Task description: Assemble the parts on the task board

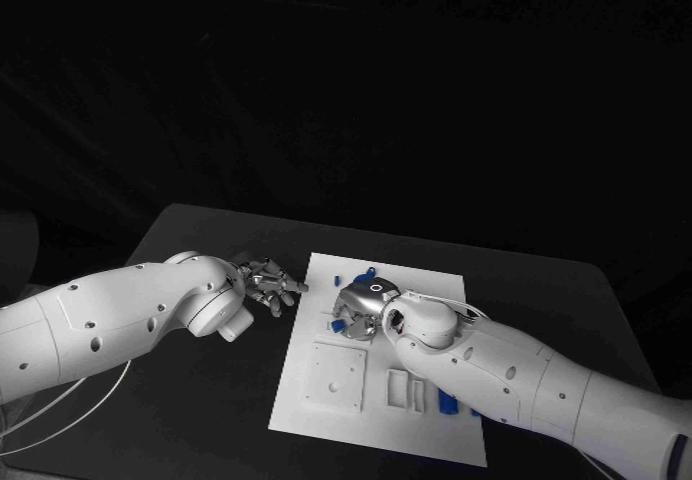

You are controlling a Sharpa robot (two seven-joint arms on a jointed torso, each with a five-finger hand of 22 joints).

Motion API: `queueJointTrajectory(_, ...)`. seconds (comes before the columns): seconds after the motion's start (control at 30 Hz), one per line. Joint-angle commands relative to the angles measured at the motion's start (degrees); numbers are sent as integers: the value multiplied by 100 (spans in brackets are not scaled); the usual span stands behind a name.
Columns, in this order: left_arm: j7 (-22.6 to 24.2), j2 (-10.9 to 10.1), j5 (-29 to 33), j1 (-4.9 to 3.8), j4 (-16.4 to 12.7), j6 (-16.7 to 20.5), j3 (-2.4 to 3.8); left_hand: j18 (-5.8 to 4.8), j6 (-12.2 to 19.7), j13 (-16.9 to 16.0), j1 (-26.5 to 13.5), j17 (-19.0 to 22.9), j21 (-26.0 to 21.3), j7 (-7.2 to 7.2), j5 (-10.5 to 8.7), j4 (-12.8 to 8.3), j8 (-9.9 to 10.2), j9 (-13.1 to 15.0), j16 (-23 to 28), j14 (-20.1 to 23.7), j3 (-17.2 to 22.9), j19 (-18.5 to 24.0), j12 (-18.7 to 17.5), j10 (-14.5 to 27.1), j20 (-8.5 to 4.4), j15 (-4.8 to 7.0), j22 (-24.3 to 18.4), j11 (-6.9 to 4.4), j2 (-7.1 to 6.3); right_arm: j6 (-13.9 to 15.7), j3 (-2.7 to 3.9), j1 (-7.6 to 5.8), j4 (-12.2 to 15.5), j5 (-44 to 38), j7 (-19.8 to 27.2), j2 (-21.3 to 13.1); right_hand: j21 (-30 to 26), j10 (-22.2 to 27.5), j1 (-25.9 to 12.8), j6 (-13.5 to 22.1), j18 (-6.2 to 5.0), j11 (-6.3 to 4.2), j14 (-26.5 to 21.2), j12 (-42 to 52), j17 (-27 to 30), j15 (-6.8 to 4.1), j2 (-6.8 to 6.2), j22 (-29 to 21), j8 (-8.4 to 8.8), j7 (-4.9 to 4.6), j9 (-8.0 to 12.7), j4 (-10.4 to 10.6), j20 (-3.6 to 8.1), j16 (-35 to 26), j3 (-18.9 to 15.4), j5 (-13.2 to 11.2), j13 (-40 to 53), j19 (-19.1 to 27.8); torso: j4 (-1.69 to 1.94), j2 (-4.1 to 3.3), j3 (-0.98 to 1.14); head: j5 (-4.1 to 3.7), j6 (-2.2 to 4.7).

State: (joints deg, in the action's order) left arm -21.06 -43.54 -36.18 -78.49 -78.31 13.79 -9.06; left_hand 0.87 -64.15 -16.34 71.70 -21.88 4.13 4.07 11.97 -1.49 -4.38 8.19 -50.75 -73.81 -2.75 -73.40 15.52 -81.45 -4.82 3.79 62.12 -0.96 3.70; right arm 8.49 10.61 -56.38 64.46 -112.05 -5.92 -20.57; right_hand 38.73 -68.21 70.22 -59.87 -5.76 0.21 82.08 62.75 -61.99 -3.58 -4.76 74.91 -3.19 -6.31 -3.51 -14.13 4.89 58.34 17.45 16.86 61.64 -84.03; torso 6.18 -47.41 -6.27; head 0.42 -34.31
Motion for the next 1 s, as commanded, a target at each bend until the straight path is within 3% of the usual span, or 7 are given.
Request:
queueJointTrajectory(0.03,38,13,36,-19,-21,-34,5,-51,5,8,50,-9,9,9,30,-29,-4,-5,24,-25,-1,-31,-24,-56,-13,-2,-7,-1,7,-153,-6,2,-10,20,55,13,21,-42,-55,-48,8,-5,32,-2,-6,-1,15,446,-37,8,-9,41,-16,23,7,-14,6,-275,2,1,-5,4,-11)
queueJointTrajectory(0.3,34,11,37,-29,-29,-48,5,-52,6,17,50,-17,9,10,32,-43,-2,-10,33,-25,1,-27,-31,-55,-12,-2,-14,0,15,-267,-59,2,-46,91,95,40,9,-35,-83,-60,11,-12,27,-3,-4,-4,32,443,-34,17,-7,68,-12,14,-6,3,9,-272,3,-4,-8,13,-26)
queueJointTrajectory(0.5,28,10,37,-36,-32,-50,5,-52,6,17,50,-17,9,10,32,-43,-2,-10,33,-25,1,-27,-31,-55,-12,-2,-14,0,15,-288,-79,2,-69,111,99,47,15,-33,-129,-128,17,-28,28,4,-13,-18,115,445,-32,37,-7,94,-1,16,86,-23,25,-273,-3,-6,-6,18,-34)
queueJointTrajectory(1.0,9,11,37,-47,-28,-73,4,-52,6,25,72,-22,10,10,48,-65,-3,-13,44,-21,16,-23,-37,-52,-11,-3,-19,0,34,-193,-88,3,-87,104,59,48,33,-42,-206,-638,62,-111,40,16,-33,-77,265,447,-42,174,-24,161,57,16,343,-90,67,-279,-10,-3,-7,7,-40)
